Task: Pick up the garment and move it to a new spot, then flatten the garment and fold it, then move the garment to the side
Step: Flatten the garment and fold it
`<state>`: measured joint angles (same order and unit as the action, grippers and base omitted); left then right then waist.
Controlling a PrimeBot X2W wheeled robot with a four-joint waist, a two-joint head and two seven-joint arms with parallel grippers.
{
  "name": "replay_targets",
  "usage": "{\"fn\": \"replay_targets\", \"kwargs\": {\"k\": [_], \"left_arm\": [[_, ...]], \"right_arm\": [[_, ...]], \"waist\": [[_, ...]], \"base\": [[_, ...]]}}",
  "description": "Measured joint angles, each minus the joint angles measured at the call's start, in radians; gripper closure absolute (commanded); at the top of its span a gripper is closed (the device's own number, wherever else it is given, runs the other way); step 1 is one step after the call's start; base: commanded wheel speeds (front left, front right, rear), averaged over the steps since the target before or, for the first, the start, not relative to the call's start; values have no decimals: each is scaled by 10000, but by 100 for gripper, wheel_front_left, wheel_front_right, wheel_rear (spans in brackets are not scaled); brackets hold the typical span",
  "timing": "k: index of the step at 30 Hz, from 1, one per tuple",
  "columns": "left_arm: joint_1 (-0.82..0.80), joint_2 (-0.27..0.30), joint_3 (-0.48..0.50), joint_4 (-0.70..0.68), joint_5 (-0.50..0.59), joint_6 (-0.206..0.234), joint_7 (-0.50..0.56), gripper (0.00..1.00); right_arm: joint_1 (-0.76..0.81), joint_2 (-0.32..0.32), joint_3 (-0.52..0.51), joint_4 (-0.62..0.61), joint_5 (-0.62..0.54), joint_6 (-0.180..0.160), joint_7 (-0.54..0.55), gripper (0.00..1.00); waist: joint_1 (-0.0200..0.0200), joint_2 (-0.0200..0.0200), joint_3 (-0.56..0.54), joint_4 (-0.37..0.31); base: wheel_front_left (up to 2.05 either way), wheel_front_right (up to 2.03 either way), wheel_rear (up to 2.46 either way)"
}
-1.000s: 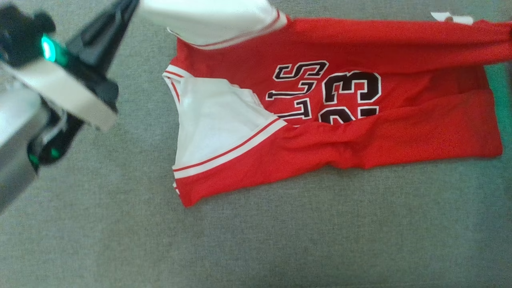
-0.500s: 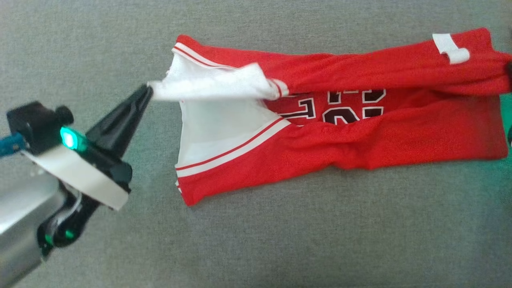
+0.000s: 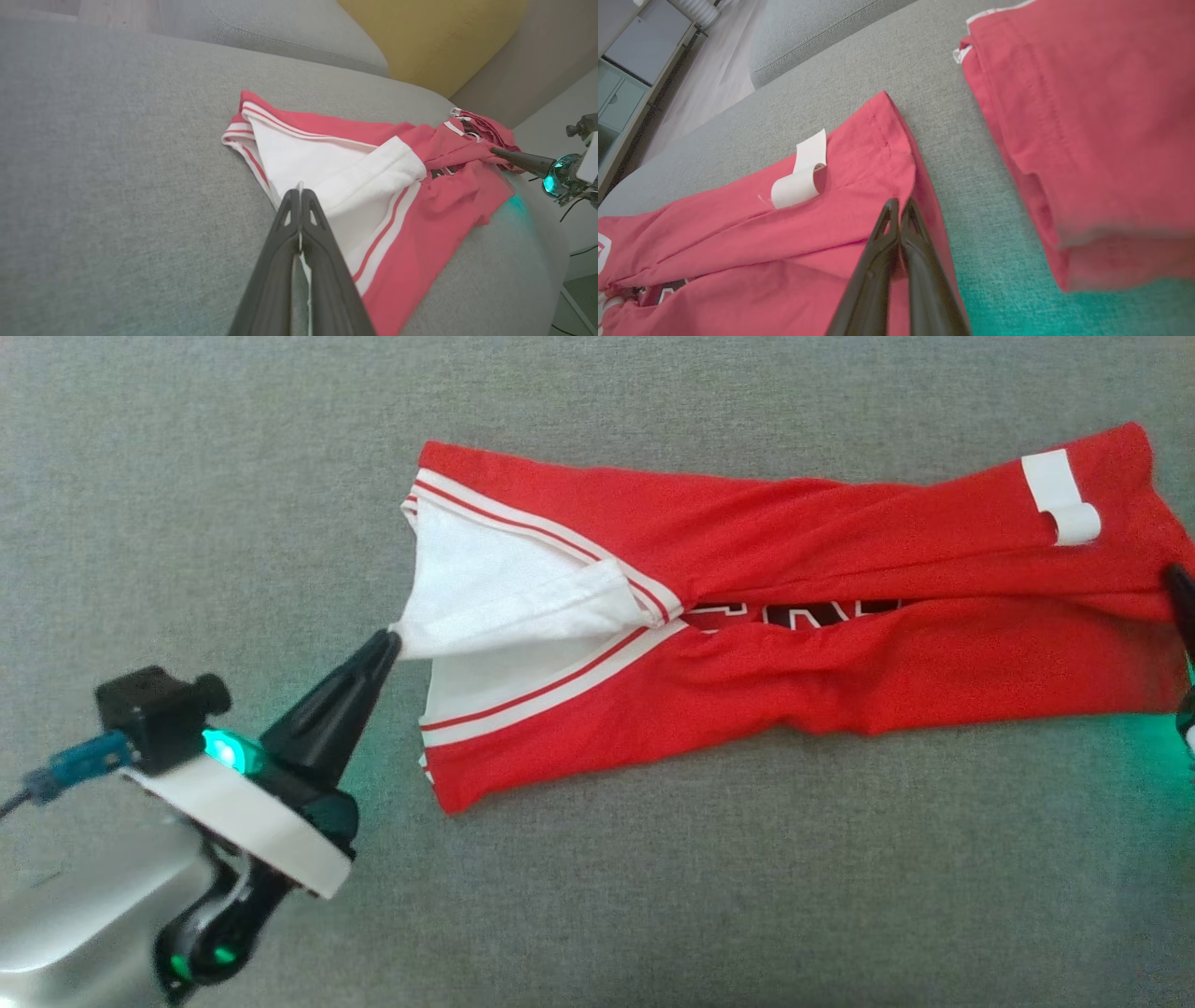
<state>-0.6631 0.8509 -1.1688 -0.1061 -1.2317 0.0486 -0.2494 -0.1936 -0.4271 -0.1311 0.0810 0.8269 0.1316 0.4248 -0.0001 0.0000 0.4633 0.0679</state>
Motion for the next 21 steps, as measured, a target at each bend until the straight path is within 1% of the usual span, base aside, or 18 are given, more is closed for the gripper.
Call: {"fn": "replay_targets", "kwargs": {"k": [1,2,3,4,5,6,8,10,13,14,17,18,21], "left_arm": [[45,-163,6,171,-12,-79,0,100],[77,-324,12,366,-8,-142,0,86],[120,-499,59,560,-10,-186,0,78],[160,-663,115,742,-10,-236,0,67],[185,-861,198,903,-8,-238,0,51],[241,-1070,401,1041,13,-219,0,0],[443,-1471,928,1292,311,2,-2,0],[802,-1856,1574,1536,826,458,-2,0],[1707,-2529,2686,1745,1758,1158,-29,0],[1707,-2529,2686,1745,1758,1158,-29,0],[2823,-3354,3639,1730,2731,1593,-29,0],[3522,-3833,4102,1701,3469,1831,-29,0],[4441,-4454,4729,1670,4594,2100,-27,0]], "right_arm": [[8,84,-38,40,-15,0,-59,100],[11,159,-52,86,-33,0,-150,67],[11,251,-90,136,-67,0,-270,11],[18,351,-107,182,-142,0,-403,0],[54,424,-119,213,-265,0,-593,0],[104,485,-146,217,-370,0,-809,0],[317,552,-211,171,-570,0,-1333,0],[612,662,-305,117,-890,0,-1847,0],[1156,915,-299,-4,-1218,0,-2280,0],[1156,915,-299,-4,-1218,0,-2280,0],[1738,1335,-339,-81,-1526,0,-2552,0],[2112,1653,-389,-86,-1662,0,-2569,0],[2625,2132,-663,-38,-1914,0,-2575,0]], "waist": [[0,0,-3,17],[1,0,-16,33],[2,0,-41,47],[2,0,-83,56],[1,0,-140,65],[1,0,-209,72],[2,0,-379,80],[1,0,-600,79],[1,0,-1030,51],[1,0,-1030,51],[0,0,-1541,26],[-1,0,-1890,15],[-2,0,-2382,44]], "base": [[0,0,0],[0,0,0],[0,0,0],[0,0,0],[0,0,0],[0,0,0],[0,0,0],[0,0,0],[0,0,0],[0,0,0],[0,0,0],[0,0,0],[0,0,0]]}}
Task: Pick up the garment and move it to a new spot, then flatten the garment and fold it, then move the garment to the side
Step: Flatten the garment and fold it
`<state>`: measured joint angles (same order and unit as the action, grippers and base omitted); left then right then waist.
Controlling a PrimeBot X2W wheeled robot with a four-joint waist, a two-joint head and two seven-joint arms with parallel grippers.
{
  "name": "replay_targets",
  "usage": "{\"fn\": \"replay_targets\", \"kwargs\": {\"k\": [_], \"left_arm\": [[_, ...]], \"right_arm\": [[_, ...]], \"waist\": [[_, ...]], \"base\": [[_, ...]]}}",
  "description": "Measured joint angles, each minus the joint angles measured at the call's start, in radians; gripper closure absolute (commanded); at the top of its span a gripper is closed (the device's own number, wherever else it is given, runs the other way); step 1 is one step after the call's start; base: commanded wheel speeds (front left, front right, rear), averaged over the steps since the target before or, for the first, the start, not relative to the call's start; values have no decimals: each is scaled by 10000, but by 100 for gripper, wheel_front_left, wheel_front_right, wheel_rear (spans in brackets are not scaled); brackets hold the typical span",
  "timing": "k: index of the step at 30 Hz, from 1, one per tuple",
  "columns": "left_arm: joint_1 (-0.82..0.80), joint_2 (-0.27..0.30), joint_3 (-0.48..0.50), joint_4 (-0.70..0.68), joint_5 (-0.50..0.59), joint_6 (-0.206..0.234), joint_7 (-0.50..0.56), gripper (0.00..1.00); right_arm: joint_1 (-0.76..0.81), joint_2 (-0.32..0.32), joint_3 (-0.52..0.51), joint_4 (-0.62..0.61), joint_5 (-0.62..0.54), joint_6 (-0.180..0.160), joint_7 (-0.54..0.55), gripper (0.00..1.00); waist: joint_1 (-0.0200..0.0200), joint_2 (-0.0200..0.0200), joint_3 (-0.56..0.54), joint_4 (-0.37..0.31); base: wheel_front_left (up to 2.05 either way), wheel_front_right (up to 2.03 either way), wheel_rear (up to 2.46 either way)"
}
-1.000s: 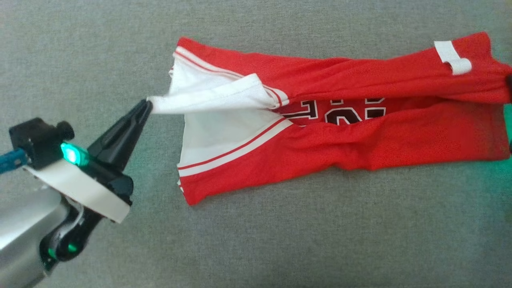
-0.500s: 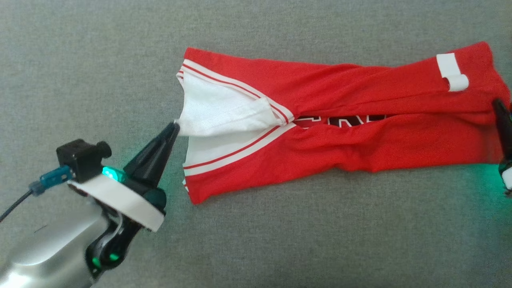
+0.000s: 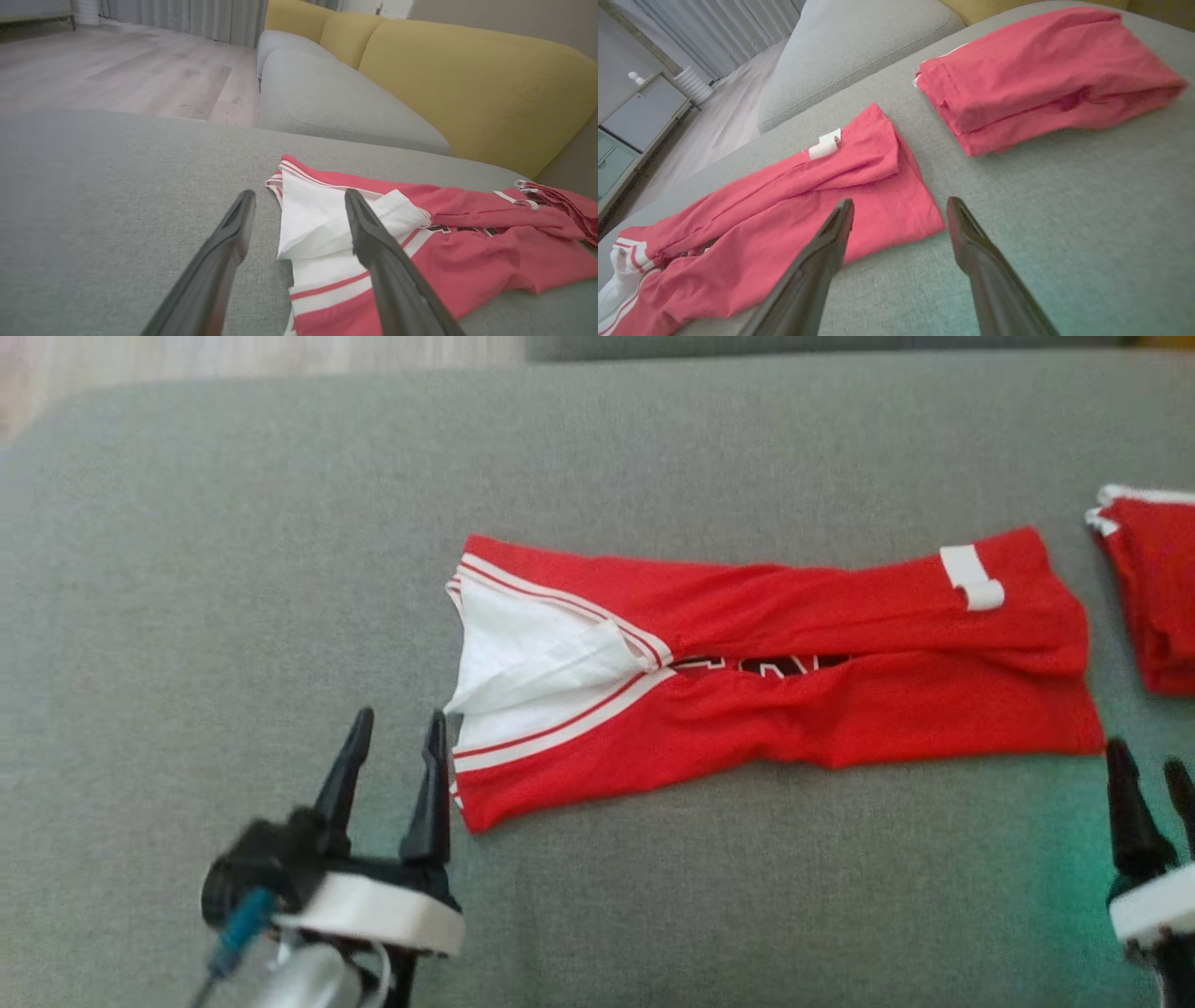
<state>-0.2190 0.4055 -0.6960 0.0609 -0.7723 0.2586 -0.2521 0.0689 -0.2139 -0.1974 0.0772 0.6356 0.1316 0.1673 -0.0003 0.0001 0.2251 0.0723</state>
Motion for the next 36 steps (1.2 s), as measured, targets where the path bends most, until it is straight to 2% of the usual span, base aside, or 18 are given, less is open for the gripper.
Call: {"fn": "replay_targets", "kwargs": {"k": [4,7,13,20,26,27,28,29,30,31,36], "left_arm": [[873,-738,761,-153,1547,291,-2,0],[1370,-1152,1193,-391,2573,288,-2,0],[1958,-1726,1507,-640,4046,-36,-2,0],[2030,-2270,1935,-608,4658,-593,-2,0],[2062,-2537,2311,-433,4947,-1022,-2,0],[2061,-2615,2443,-420,5041,-1133,-2,0],[2061,-2640,2462,-408,5097,-1193,-2,0],[2061,-2663,2479,-395,5145,-1254,-2,0],[2061,-2685,2508,-368,5196,-1289,-2,0],[2061,-2706,2550,-351,5229,-1365,-2,0],[2061,-2872,2798,-278,5377,-1546,-2,0]], "right_arm": [[338,422,-644,299,-416,0,111,0],[250,667,-1080,439,-602,0,326,0],[-745,723,-1927,1060,-1177,0,1039,0],[-1766,437,-2913,2242,-2368,0,1599,0],[-2339,410,-3083,3172,-2690,0,1822,0],[-2568,391,-3035,3373,-2669,0,1894,14],[-2668,370,-2989,3478,-2646,0,1898,55],[-2731,330,-2911,3551,-2579,0,1941,73],[-2778,288,-2817,3599,-2445,0,1988,96],[-2839,249,-2698,3655,-2290,0,2023,100],[-2835,73,-2065,3741,-1755,0,1733,100]], "waist": [[-1,0,-437,240],[1,0,-522,575],[2,0,-399,1245],[3,0,-78,1892],[3,0,110,1985],[3,0,143,1940],[3,0,157,1915],[3,0,168,1890],[3,0,174,1863],[3,0,180,1837],[3,0,145,1719]], "base": [[0,0,0],[0,0,0],[0,0,0],[0,0,0],[0,0,0],[0,0,0],[0,0,0],[0,0,0],[0,0,0],[0,0,0],[0,0,0]]}}
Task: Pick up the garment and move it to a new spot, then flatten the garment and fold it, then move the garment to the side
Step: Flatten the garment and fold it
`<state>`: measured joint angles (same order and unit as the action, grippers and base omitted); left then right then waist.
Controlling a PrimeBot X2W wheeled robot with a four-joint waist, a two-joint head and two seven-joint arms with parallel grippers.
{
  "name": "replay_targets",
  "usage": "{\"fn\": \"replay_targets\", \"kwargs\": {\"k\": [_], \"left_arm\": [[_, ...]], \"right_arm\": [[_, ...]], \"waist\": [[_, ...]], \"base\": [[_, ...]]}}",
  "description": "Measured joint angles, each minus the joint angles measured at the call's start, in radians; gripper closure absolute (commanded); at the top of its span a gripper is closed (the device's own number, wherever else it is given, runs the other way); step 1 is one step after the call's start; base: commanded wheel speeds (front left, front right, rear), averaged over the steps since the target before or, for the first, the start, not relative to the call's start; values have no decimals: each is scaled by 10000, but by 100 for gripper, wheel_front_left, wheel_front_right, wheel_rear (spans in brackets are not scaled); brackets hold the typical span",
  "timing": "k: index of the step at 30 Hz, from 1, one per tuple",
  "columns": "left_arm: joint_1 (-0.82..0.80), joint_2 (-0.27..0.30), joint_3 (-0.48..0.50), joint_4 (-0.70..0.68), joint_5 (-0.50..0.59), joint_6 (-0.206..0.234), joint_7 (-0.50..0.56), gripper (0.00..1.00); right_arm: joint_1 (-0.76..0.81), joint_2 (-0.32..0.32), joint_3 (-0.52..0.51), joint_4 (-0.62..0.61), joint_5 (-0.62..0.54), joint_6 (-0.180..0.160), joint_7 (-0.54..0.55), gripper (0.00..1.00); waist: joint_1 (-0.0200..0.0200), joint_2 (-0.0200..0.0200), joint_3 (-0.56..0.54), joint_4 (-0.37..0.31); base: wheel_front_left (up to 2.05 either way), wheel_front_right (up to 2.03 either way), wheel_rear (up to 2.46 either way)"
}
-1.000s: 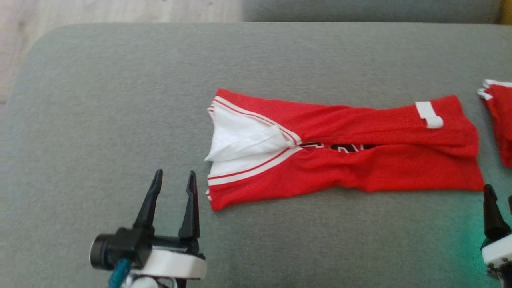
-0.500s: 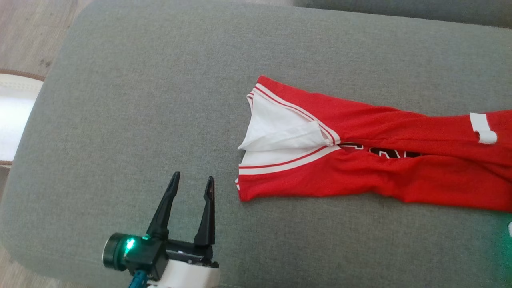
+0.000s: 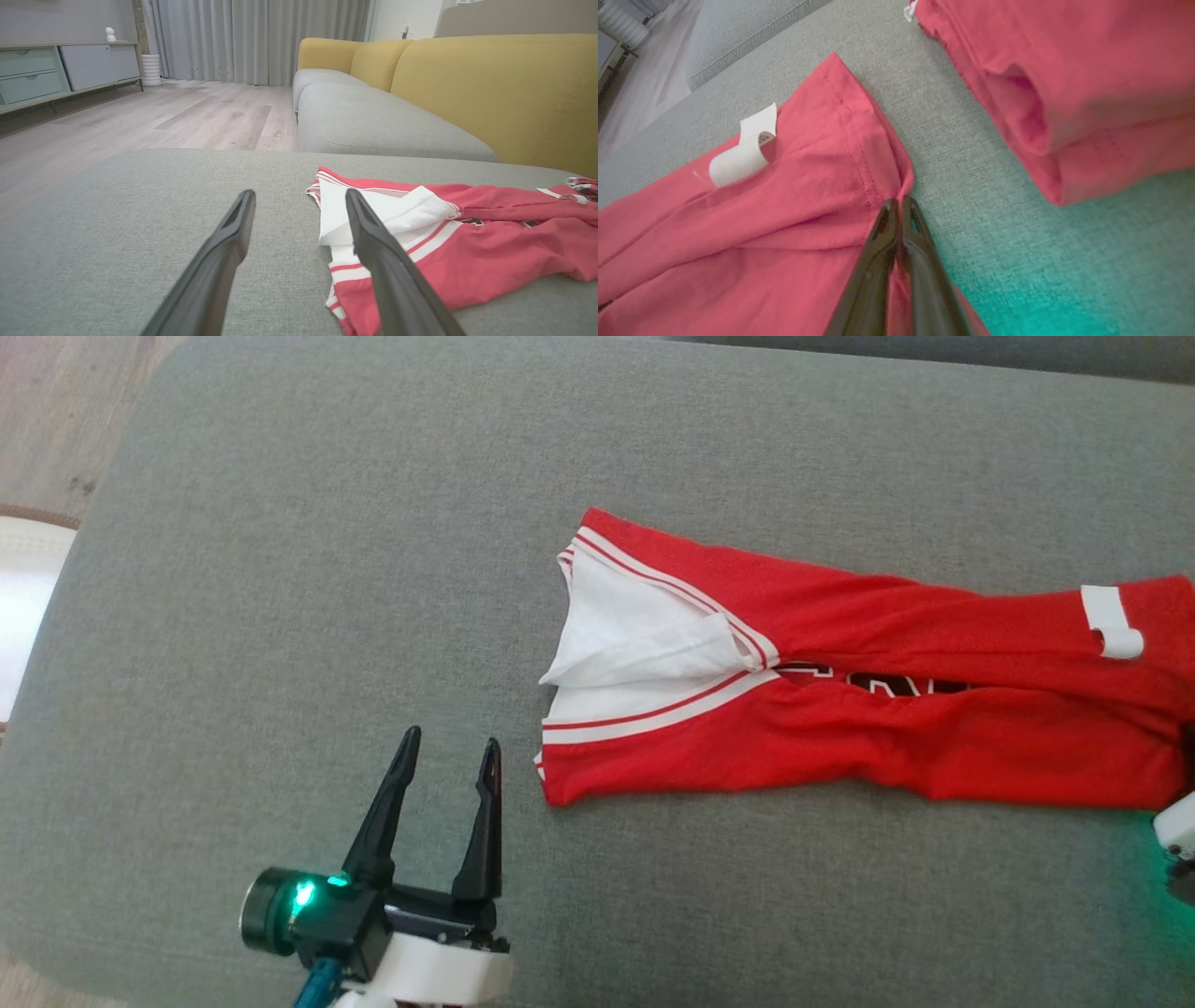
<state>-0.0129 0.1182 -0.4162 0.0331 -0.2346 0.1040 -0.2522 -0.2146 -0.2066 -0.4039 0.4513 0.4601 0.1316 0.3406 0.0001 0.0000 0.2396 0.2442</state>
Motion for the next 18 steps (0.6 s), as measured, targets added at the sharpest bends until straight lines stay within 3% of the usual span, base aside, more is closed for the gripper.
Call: {"fn": "replay_targets", "kwargs": {"k": [7,12,18], "left_arm": [[46,-98,274,136,213,-194,0,0],[333,-190,314,150,249,-307,0,0],[354,-332,355,234,347,-523,0,0]], "right_arm": [[306,-713,472,-483,359,0,-506,100],[736,-1292,418,-1613,644,0,-399,100],[834,-1360,876,-3319,961,0,-236,100]], "waist": [[-1,0,-295,-197],[-1,0,-396,-344],[-1,0,-398,-328]], "base": [[0,0,0],[0,0,0],[0,0,0]]}}
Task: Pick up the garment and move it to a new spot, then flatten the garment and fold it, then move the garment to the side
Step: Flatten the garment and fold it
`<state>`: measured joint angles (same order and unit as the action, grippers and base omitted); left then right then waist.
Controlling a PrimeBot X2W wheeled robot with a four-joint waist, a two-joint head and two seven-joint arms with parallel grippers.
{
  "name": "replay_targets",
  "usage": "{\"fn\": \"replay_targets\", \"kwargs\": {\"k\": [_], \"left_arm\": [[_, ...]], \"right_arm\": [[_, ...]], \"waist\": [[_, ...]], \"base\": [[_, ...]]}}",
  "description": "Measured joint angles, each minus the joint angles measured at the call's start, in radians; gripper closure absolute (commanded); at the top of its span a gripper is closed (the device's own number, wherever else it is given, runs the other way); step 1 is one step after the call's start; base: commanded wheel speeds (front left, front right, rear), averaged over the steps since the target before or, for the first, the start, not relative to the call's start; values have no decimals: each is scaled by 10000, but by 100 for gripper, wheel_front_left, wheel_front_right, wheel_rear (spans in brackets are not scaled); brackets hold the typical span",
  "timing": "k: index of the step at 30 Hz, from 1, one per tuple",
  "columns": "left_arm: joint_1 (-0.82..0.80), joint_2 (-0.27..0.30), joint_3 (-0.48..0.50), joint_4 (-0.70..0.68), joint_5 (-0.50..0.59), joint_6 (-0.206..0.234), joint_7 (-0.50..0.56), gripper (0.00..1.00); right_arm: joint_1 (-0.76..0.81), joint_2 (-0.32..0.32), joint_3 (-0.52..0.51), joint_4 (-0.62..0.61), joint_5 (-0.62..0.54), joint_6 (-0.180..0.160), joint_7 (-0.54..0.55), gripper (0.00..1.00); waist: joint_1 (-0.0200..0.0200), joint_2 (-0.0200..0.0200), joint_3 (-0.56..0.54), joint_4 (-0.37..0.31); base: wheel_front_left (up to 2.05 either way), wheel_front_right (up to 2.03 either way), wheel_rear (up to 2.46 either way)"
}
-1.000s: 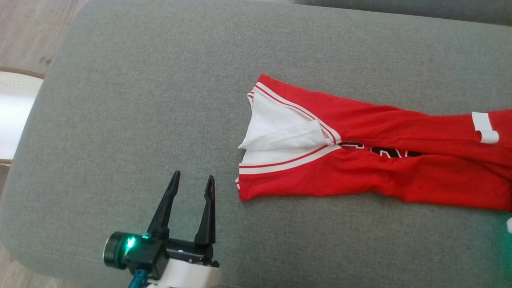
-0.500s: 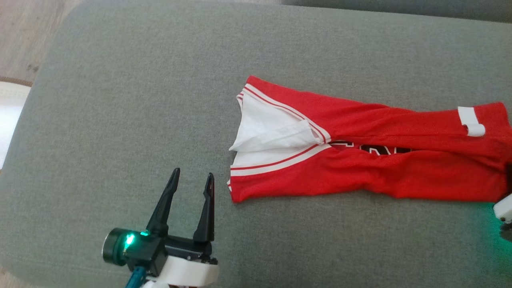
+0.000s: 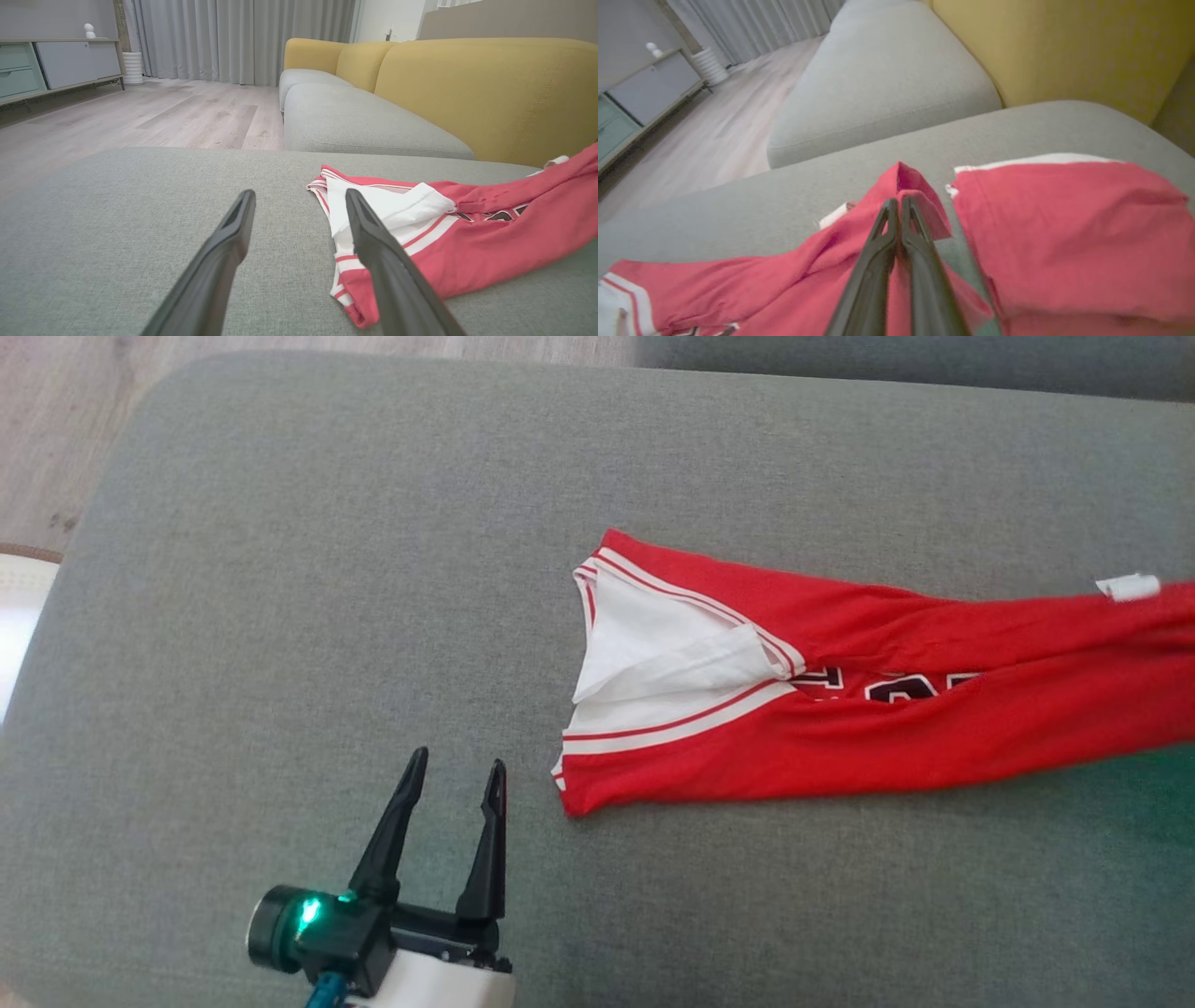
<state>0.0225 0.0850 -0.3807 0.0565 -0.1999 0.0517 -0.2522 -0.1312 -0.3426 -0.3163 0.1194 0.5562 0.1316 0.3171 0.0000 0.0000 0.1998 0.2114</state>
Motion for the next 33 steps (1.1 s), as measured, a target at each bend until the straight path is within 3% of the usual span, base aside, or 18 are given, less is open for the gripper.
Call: {"fn": "replay_targets", "kwargs": {"k": [6,14,24,33], "left_arm": [[0,-35,111,98,8,-100,0,0],[0,-128,151,326,79,-257,0,0],[-10,-228,142,376,75,-332,0,0],[-24,-284,157,387,73,-339,0,0]], "right_arm": [[-39,178,974,-1243,-33,0,2,100],[-1154,470,3724,-1651,-111,0,393,100],[-2162,493,6707,-738,571,0,629,100],[-2681,1149,8397,414,953,0,92,100]], "waist": [[0,0,-138,149],[-1,0,-392,573],[0,0,-224,1318],[0,0,-56,1442]], "base": [[0,0,0],[0,0,0],[0,0,0],[0,0,0]]}}
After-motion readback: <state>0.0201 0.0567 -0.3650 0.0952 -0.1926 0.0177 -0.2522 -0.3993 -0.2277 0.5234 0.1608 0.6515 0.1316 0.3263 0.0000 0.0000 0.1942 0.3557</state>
